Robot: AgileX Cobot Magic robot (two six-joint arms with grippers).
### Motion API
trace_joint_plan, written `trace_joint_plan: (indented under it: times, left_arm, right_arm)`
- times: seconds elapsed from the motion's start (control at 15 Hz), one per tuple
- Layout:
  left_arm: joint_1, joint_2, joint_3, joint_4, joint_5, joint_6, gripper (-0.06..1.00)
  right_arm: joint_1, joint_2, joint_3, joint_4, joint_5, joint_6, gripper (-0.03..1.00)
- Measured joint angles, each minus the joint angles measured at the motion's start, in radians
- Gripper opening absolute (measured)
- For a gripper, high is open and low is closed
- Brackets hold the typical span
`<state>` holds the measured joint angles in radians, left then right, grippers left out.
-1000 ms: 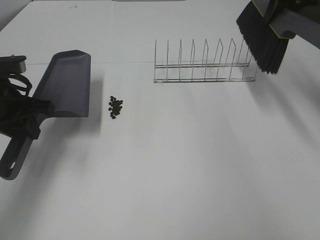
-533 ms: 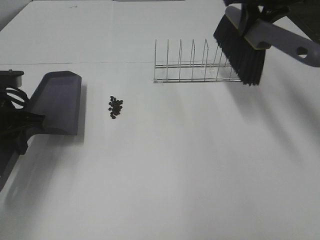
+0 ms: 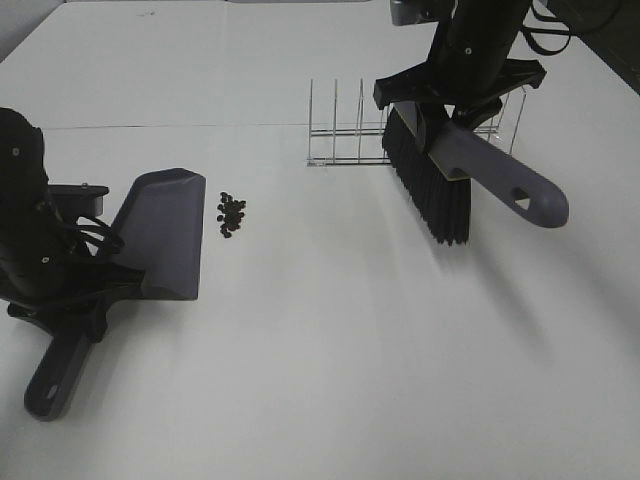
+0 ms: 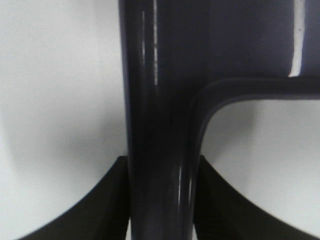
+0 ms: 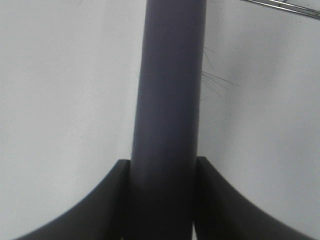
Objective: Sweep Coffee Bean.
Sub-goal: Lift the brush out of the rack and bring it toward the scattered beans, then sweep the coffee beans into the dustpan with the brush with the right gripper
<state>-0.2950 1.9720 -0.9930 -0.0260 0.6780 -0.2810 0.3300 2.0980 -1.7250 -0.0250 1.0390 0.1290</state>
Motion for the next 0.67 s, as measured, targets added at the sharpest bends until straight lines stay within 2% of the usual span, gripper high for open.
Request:
trace_joint_plan:
  times: [0.27,0.4,0.53,0.6,0.67]
  left_arm:
    - [0.0,0.002,-0.002,-0.001,0.003,0.0,0.31]
    - [0.0,0.002,-0.002,-0.001,0.003,0.0,0.31]
    - [0.0,0.002,-0.002,-0.001,0.003,0.0,0.32]
    - [0.0,0.002,-0.002,-0.001,0.003,0.0,0.32]
    - [0.0,0.002,-0.002,-0.001,0.003,0.0,0.32]
  right_arm:
    - [0.119,0.107,-0.014,0.002,-0.041,0.0,0.27]
    - [0.186,0.185,-0.103,-0.025,-0.036,0.0,0.27]
    - [0.244,0.279,-0.237,-0.035,0.023,0.0,0.27]
    - [0.294,0.382,-0.38,-0.035,0.129,-0.004,0.27]
    - [0.315,0.422,-0.445,-0.03,0.163,-0.012,0.27]
